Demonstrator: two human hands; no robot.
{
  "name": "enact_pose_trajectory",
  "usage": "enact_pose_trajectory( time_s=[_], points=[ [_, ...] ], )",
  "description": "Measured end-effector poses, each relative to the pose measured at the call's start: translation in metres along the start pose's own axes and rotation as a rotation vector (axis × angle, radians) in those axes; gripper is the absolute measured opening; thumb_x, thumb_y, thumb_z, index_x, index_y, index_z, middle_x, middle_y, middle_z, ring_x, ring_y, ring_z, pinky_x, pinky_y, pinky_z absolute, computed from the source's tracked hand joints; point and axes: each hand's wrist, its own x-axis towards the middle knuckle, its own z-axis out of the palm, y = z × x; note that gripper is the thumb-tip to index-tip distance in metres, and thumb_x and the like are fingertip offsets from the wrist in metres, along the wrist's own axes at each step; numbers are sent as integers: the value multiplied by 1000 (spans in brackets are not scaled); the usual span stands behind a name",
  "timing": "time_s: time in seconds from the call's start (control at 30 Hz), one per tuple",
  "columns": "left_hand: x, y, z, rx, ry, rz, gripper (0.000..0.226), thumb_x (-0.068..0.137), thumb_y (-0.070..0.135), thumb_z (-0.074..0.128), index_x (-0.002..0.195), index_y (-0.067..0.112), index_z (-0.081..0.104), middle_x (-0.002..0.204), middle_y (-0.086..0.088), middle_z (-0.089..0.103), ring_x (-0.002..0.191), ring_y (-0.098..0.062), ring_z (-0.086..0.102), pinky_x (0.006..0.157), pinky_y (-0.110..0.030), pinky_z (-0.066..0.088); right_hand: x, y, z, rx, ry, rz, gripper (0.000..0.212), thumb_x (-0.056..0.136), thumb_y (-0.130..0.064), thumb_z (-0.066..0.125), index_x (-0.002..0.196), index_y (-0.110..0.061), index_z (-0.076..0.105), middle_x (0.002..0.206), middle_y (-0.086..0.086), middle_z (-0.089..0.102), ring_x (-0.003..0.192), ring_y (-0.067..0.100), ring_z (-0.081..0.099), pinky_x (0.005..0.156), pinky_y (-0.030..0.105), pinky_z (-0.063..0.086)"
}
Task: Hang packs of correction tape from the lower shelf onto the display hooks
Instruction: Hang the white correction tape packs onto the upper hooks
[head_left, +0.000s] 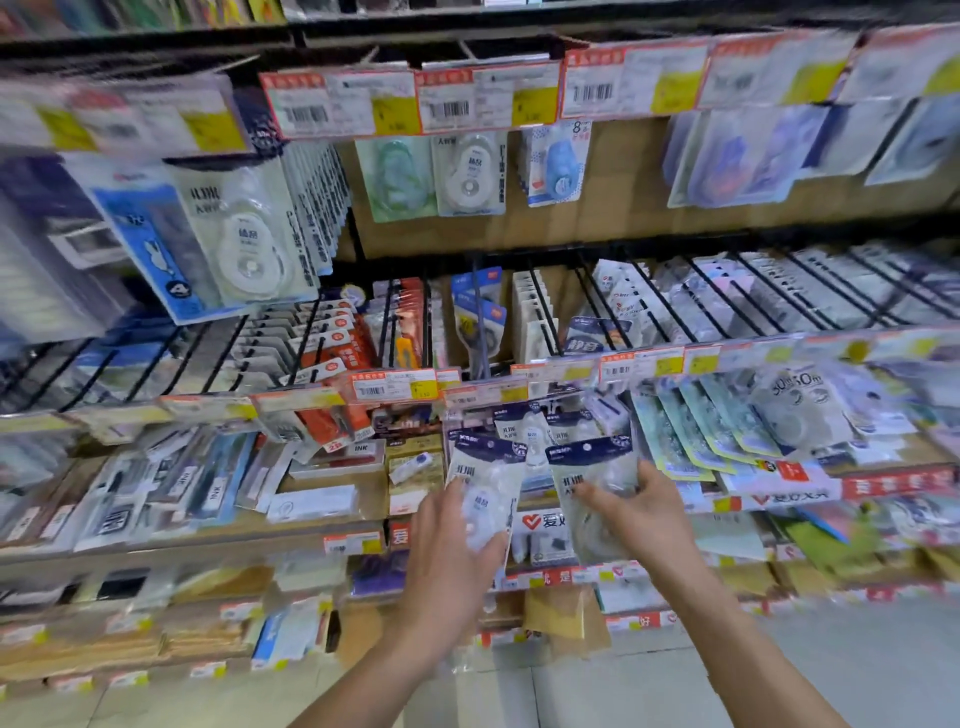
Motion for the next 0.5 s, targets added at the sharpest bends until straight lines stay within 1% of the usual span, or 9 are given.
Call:
enact_pose_trajectory(
  time_s=[0.03,0.1,0.17,0.23,0.3,0.37,0.4,0.43,0.5],
  points=[
    [-2,2,-4,-4,9,7,76,87,44,69,150,31,29,150,9,31,137,-11,30,109,-26,29,-4,-10,-3,59,-38,-15,25,80,-19,87,95,-18,68,83,1,79,75,20,76,70,36,61],
    [-6,6,-14,-23,28,14,79,88,47,68,152,31,26,153,10,27,140,-10,28,116,-29,28,-9,-30,-8,128,-93,-51,28,78,-14,88,99,-13,69,87,5,79,79,24,77,72,41,63],
    [-10,11,-23,-51,52,33,79,88,50,67,152,33,24,154,13,25,142,-9,28,118,-36,31,-11,-51,-12,164,-110,-87,29,77,-13,88,98,-13,68,89,8,79,81,26,77,72,43,63],
    [-14,15,-29,-69,75,53,78,88,51,66,152,33,24,155,16,23,143,-8,28,117,-39,34,-9,-67,-13,194,-94,-147,26,78,-15,88,97,-12,70,91,9,79,83,28,77,74,44,62],
    [-18,20,-34,-86,103,69,79,88,54,66,152,33,24,155,17,23,143,-8,28,116,-40,35,-7,-80,-13,224,-60,-198,31,78,-26,88,97,-8,71,90,13,78,83,31,76,76,48,60],
    [-22,25,-39,-112,126,79,80,88,55,66,153,33,24,153,17,24,142,-7,29,116,-40,36,-6,-91,-11,272,-30,-232,54,75,-47,86,96,0,67,83,17,73,75,28,71,71,45,56],
    [-22,27,-41,-120,130,85,81,88,55,65,153,33,23,153,16,24,142,-8,28,116,-40,35,-4,-96,-10,285,-21,-246,68,72,-57,84,95,3,63,78,15,68,70,25,66,68,42,52],
    [-23,30,-42,-123,135,89,81,88,56,65,153,33,23,153,16,24,142,-8,28,116,-40,35,-2,-102,-9,295,-8,-256,76,72,-63,82,95,6,60,76,14,65,68,23,62,67,40,48],
    [-24,36,-45,-132,144,96,80,88,56,65,152,34,23,152,16,24,141,-8,29,116,-40,36,3,-112,-9,332,-4,-279,74,77,-63,79,93,7,61,74,10,65,67,20,60,67,37,47]
  ],
)
